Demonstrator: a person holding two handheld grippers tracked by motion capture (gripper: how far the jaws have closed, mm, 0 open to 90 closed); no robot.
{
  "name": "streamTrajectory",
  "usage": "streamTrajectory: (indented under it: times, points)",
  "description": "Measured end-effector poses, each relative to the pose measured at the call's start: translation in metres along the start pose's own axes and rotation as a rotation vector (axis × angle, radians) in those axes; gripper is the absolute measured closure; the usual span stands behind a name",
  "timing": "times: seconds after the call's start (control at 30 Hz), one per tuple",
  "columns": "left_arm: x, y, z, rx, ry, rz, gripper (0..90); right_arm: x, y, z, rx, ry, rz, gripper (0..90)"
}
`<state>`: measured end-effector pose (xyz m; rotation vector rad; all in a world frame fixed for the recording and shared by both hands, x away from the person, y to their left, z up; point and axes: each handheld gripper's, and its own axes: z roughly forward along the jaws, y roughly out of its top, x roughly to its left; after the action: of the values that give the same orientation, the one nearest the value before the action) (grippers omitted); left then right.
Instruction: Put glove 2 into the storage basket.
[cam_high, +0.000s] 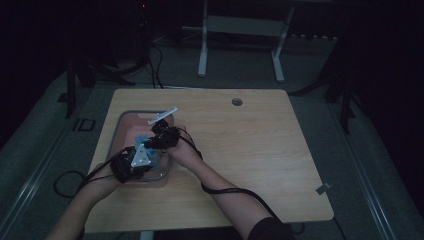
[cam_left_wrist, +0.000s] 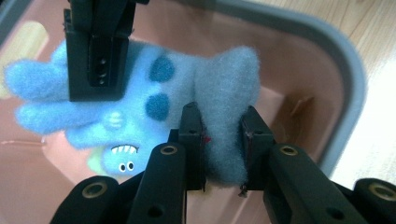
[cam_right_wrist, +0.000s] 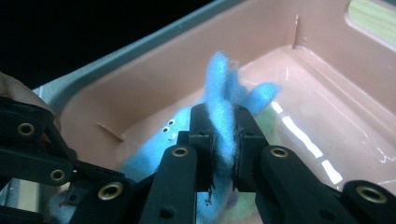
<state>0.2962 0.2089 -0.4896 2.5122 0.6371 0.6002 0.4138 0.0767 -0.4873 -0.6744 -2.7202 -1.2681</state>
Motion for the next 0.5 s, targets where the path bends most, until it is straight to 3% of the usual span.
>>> streamTrajectory:
  times: [0.5]
  points:
    - [0.008, -0.005, 0.014, 0.014, -0.016, -0.029, 73.8, -0.002, 0.004, 0.015, 0.059, -0.052, -0.031, 78.5]
